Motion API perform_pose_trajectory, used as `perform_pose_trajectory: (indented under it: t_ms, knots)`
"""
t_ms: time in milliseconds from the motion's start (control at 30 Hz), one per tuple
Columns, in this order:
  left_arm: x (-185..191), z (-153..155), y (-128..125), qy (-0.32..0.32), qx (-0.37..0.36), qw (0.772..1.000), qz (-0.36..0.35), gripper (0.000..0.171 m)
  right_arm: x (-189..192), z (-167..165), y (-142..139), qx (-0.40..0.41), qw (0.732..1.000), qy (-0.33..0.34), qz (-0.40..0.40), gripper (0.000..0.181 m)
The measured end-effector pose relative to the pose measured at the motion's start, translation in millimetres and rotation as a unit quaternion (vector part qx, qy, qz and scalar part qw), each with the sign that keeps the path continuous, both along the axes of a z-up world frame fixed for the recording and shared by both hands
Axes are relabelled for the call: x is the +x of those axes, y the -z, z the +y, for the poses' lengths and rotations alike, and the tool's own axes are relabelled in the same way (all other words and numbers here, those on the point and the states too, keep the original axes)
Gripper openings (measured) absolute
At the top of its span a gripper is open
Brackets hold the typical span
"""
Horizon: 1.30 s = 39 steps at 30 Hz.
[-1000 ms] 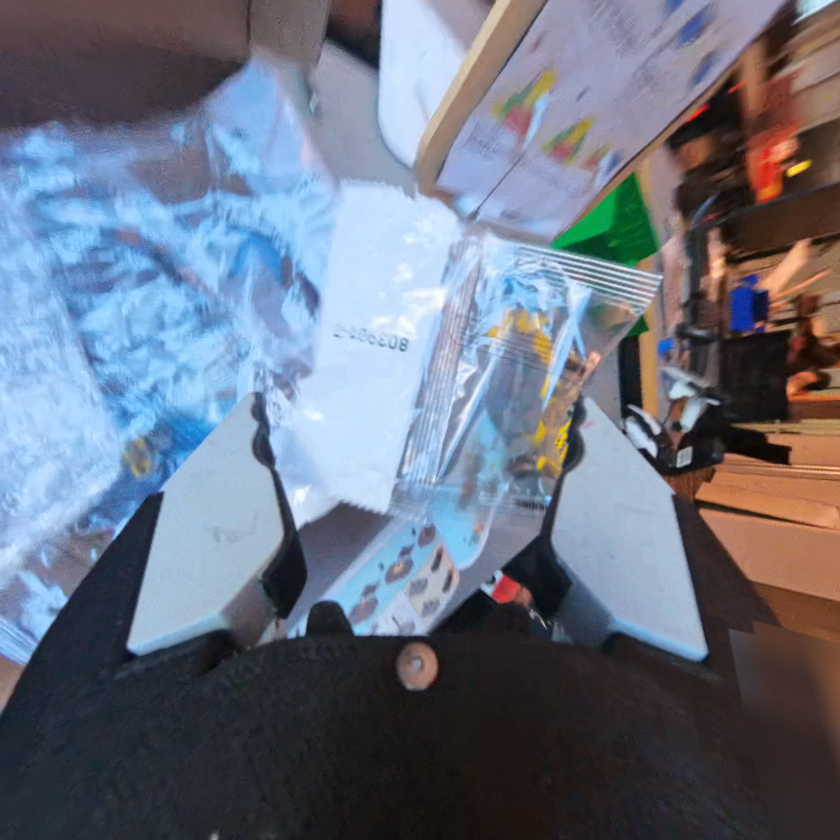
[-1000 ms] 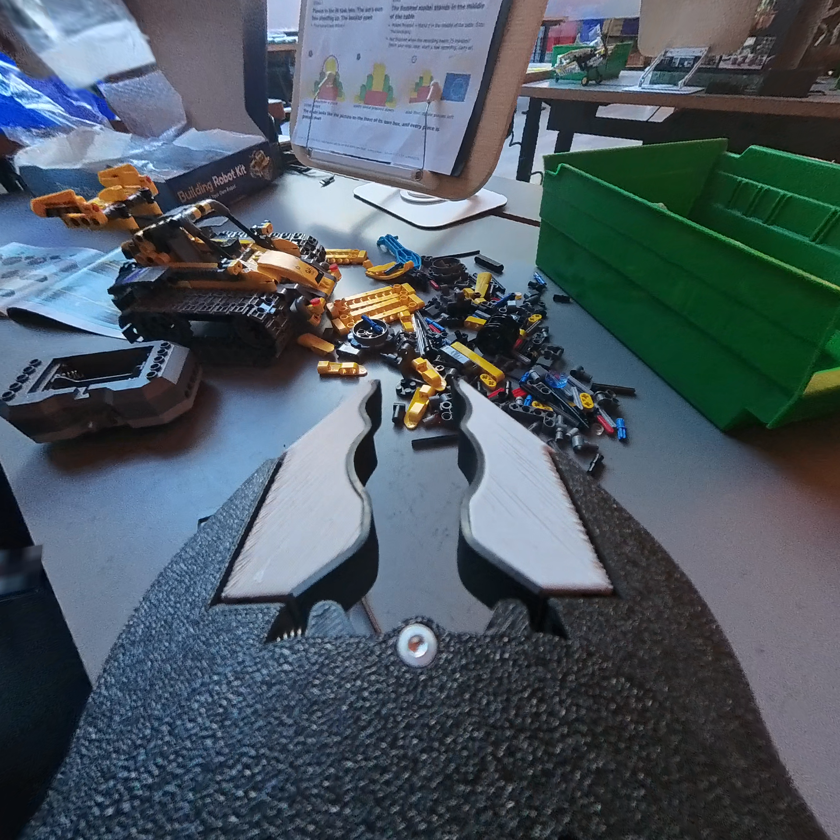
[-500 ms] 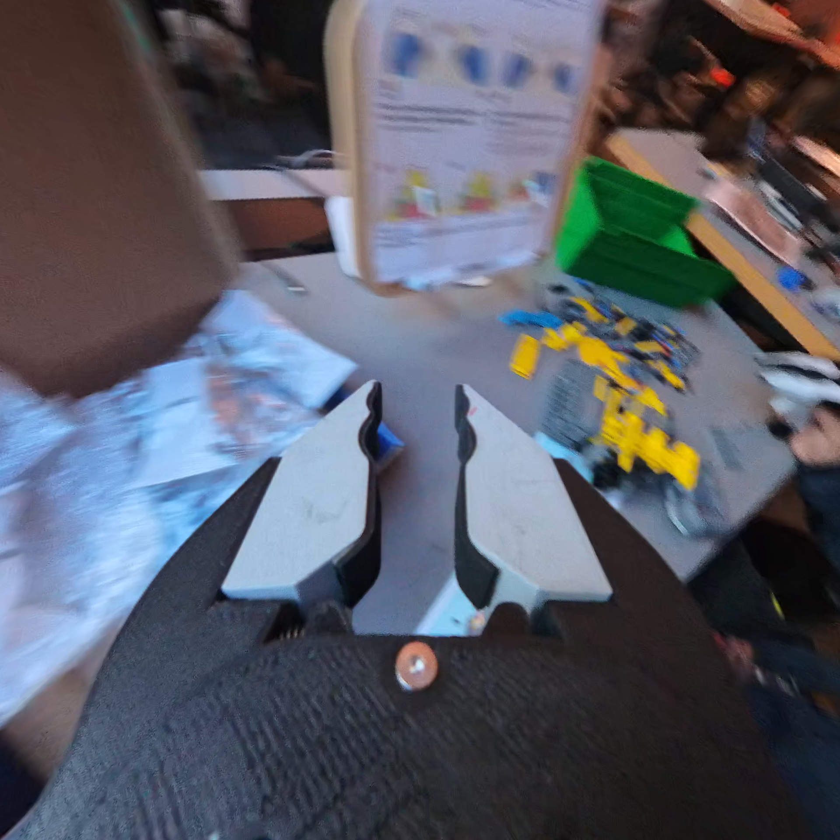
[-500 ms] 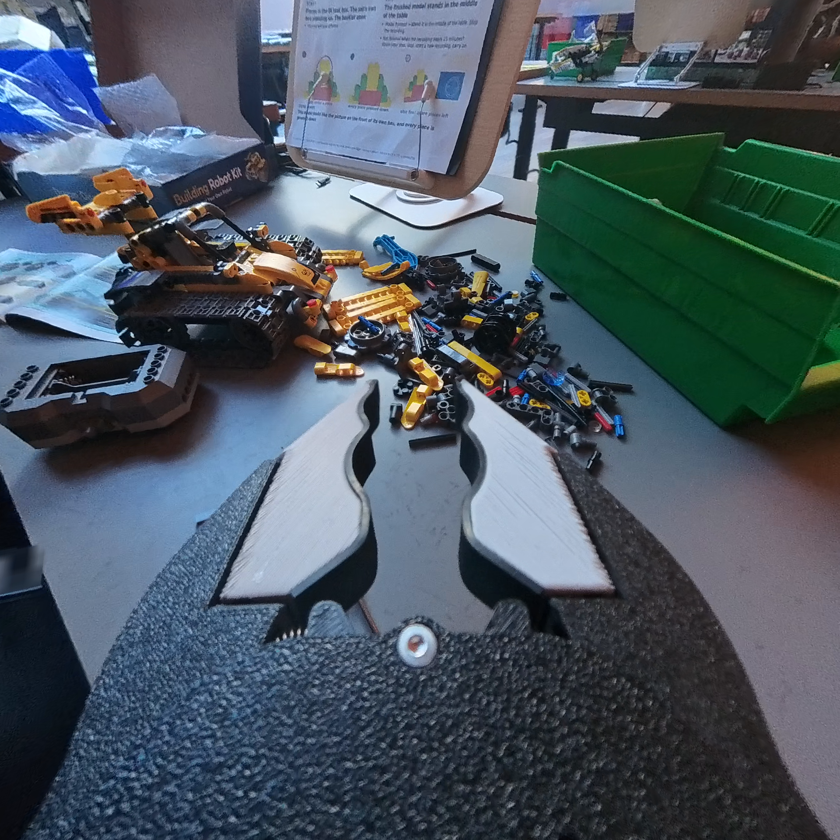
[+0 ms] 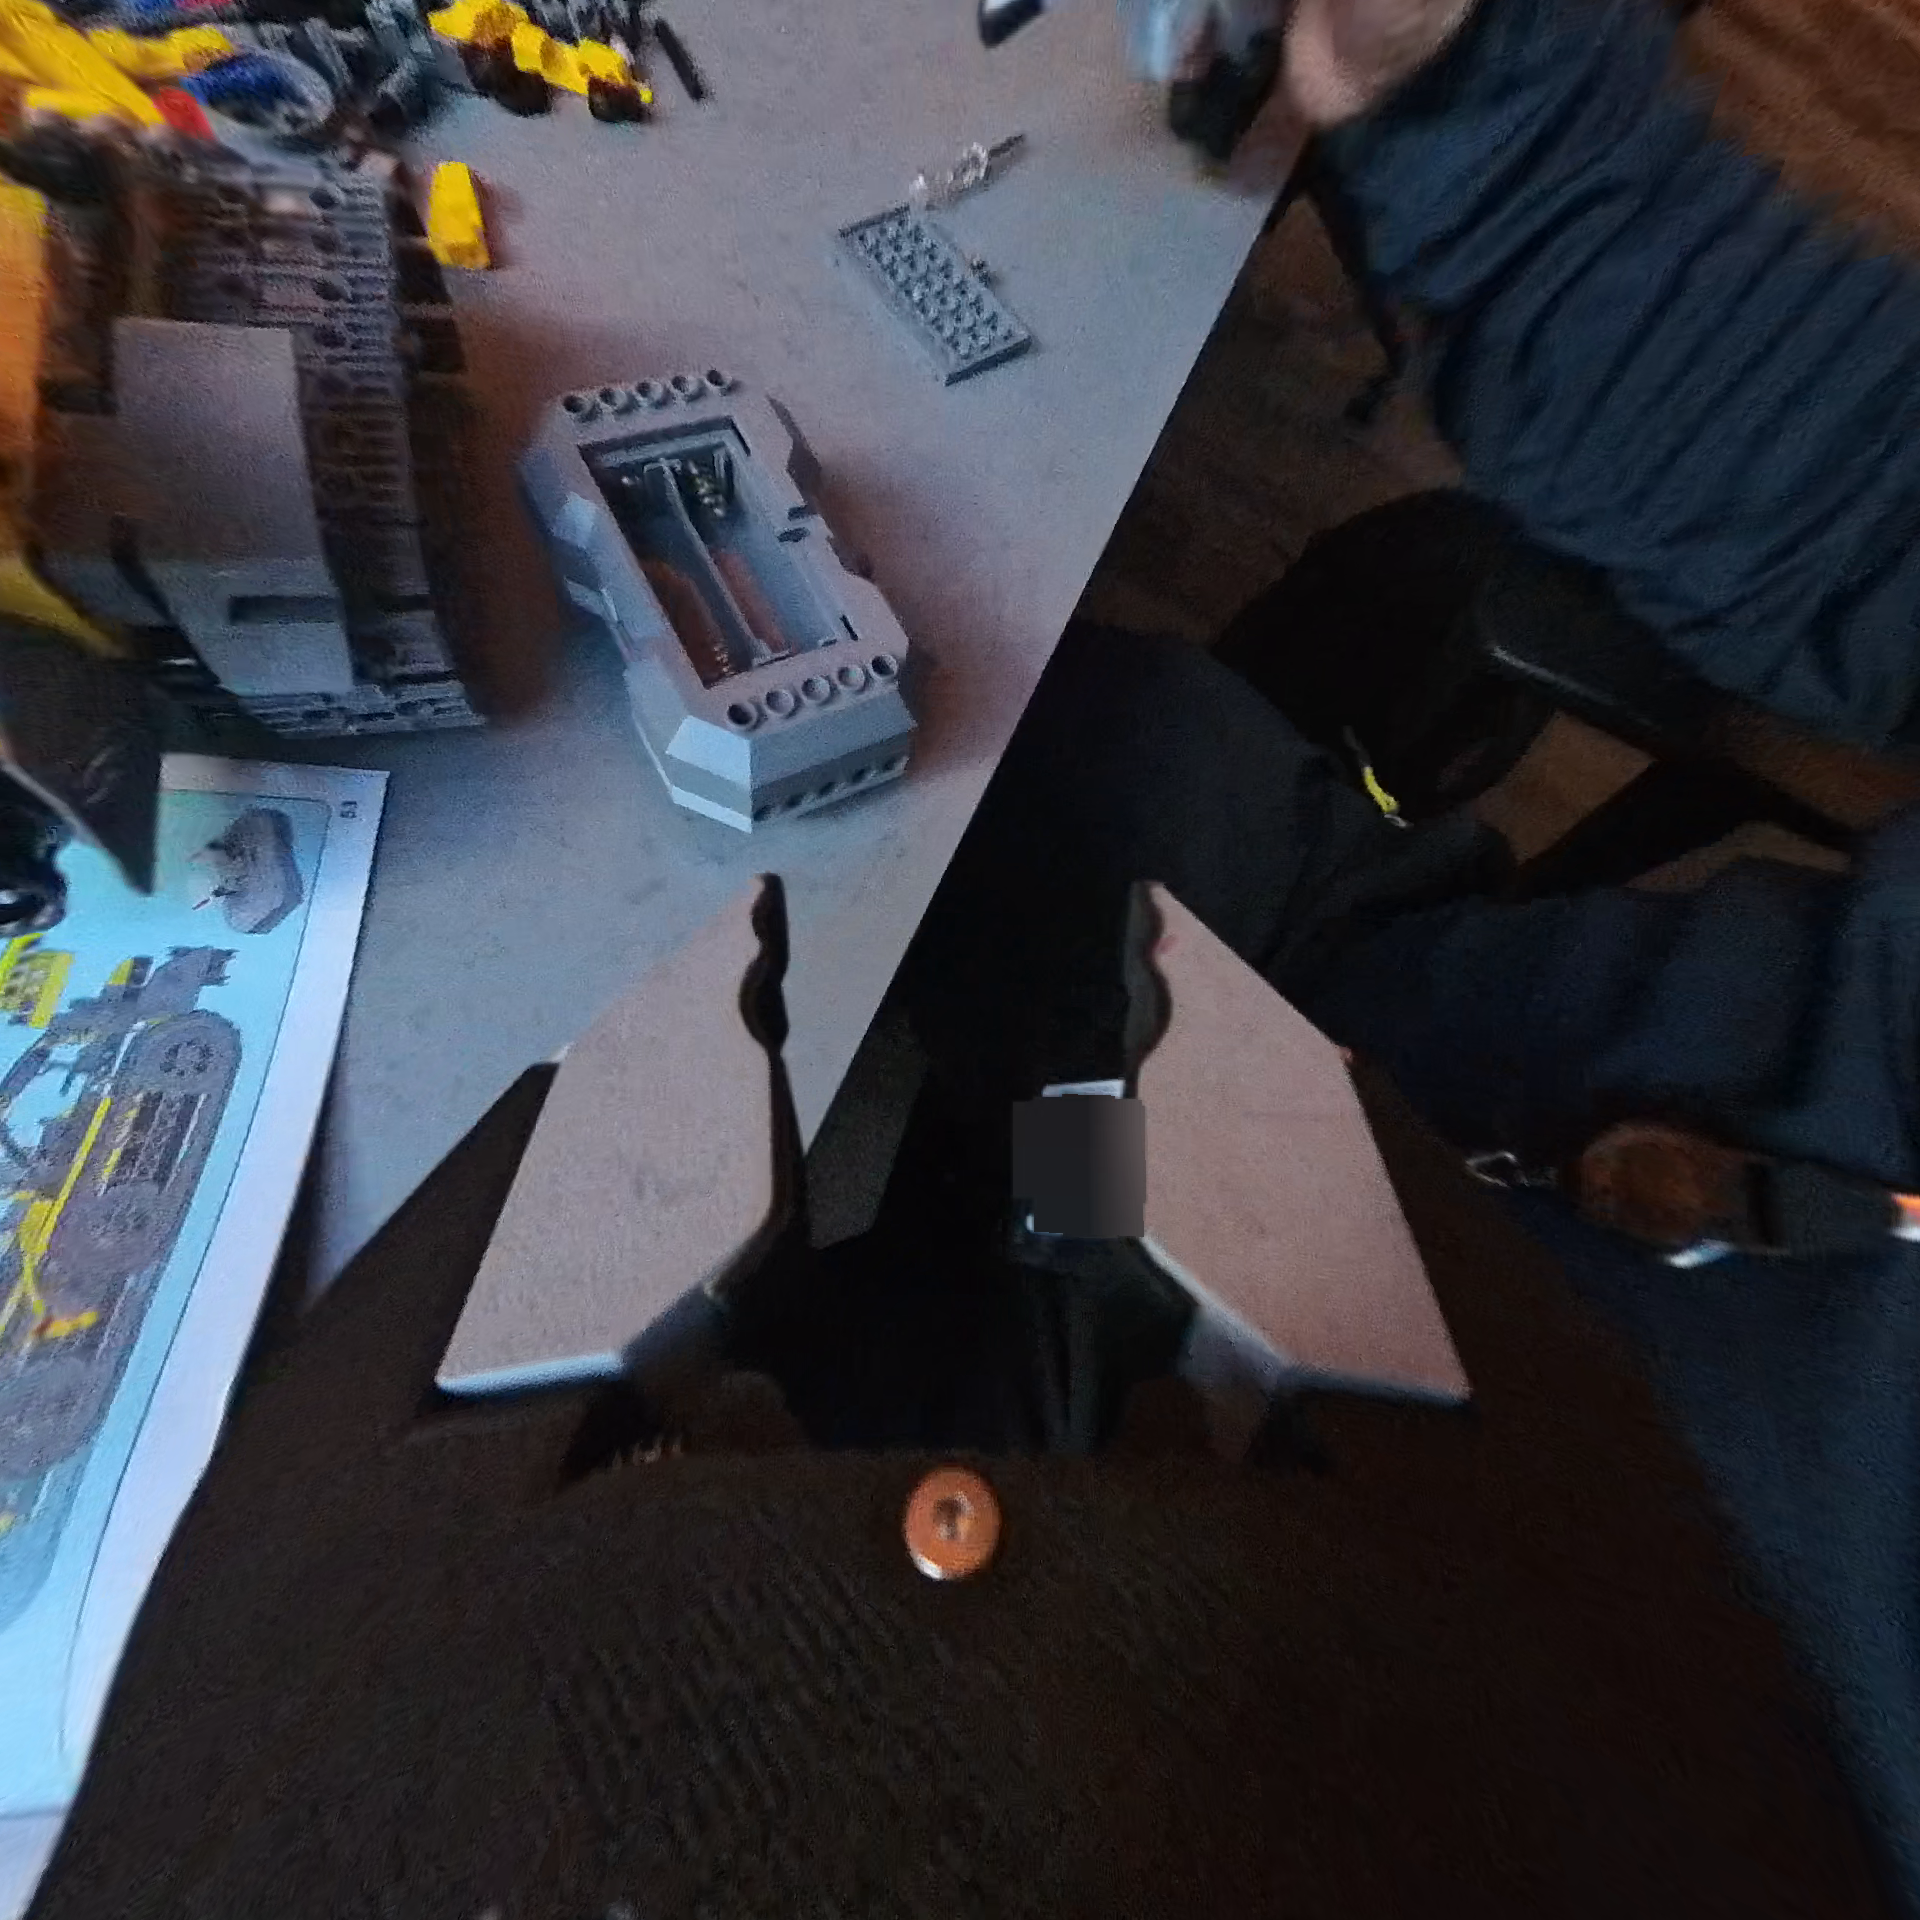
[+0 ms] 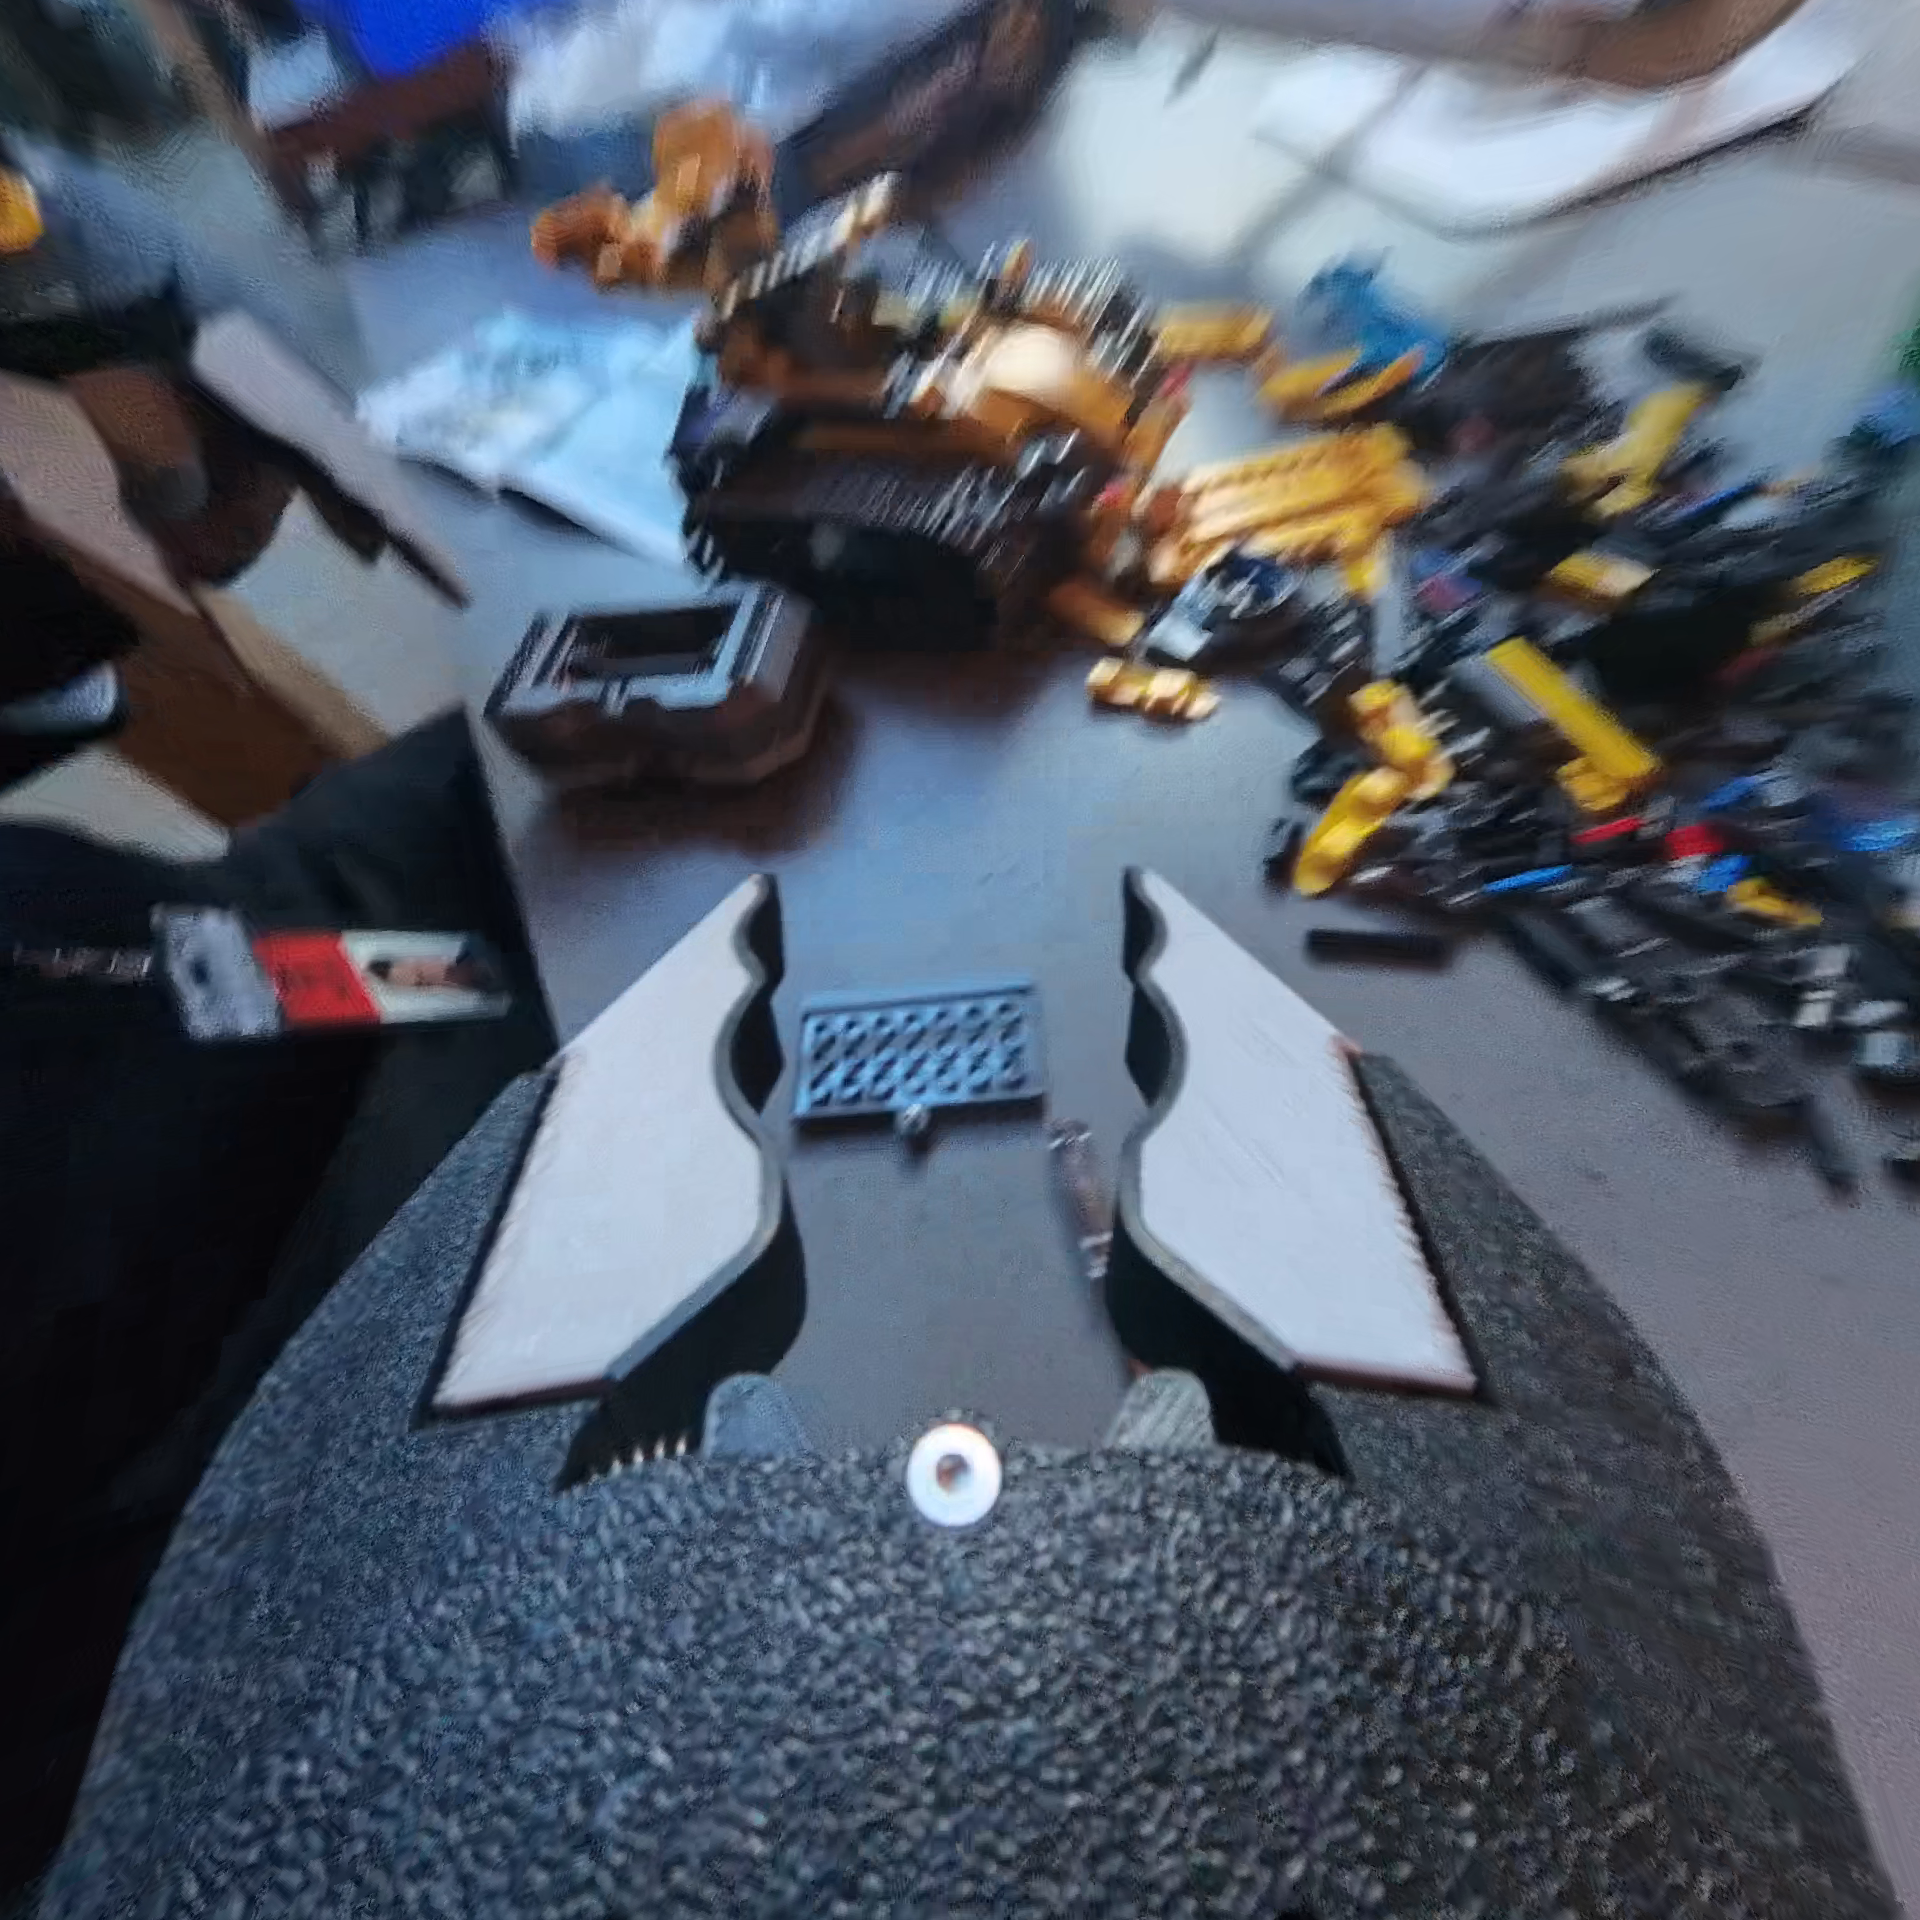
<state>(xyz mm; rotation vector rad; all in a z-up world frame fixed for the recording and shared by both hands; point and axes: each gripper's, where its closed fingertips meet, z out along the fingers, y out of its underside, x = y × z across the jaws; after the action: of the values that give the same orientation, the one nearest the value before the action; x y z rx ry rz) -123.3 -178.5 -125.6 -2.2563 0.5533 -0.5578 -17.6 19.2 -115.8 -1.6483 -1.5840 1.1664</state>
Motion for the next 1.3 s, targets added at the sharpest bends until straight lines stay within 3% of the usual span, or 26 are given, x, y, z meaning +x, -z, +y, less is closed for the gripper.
perform_pose_trajectory:
  t_ms: [100,200,333,467,567,833,1033,1300]
  knots:
    - [3.5,19.4,13.8,-0.022,-0.009,0.999,0.026,0.075,7.1,-9.2,33.5,0.085,0.988,-0.023,-0.125,0.073]
    - [1.7,41.0,14.3,-0.05,0.005,0.999,0.021,0.082,7.5,-7.1,51.0,0.146,0.971,-0.02,-0.187,0.073]
    - [-3.6,53.3,25.9,-0.06,-0.016,0.998,0.024,0.083,2.1,-17.1,57.2,0.114,0.974,-0.041,-0.19,0.075]
    - [8.7,58.2,34.8,-0.041,-0.033,0.999,0.007,0.082,4.9,-24.0,58.0,0.088,0.977,-0.06,-0.186,0.059]
    - [8.2,62.4,40.1,-0.039,-0.021,0.999,0.027,0.071,5.6,-23.9,58.1,0.087,0.976,-0.06,-0.19,0.059]
    - [14.5,66.9,33.8,-0.051,0.007,0.998,-0.045,0.067,13.5,-30.5,59.1,0.104,0.967,-0.075,-0.218,0.075]
    - [14.9,67.0,33.2,-0.051,0.021,0.998,-0.04,0.067,16.7,-33.6,54.5,0.132,0.962,-0.084,-0.224,0.074]
    - [15.7,67.1,33.1,-0.05,0.028,0.998,-0.037,0.067,17.9,-46.1,46.7,0.109,0.968,-0.108,-0.2,0.075]
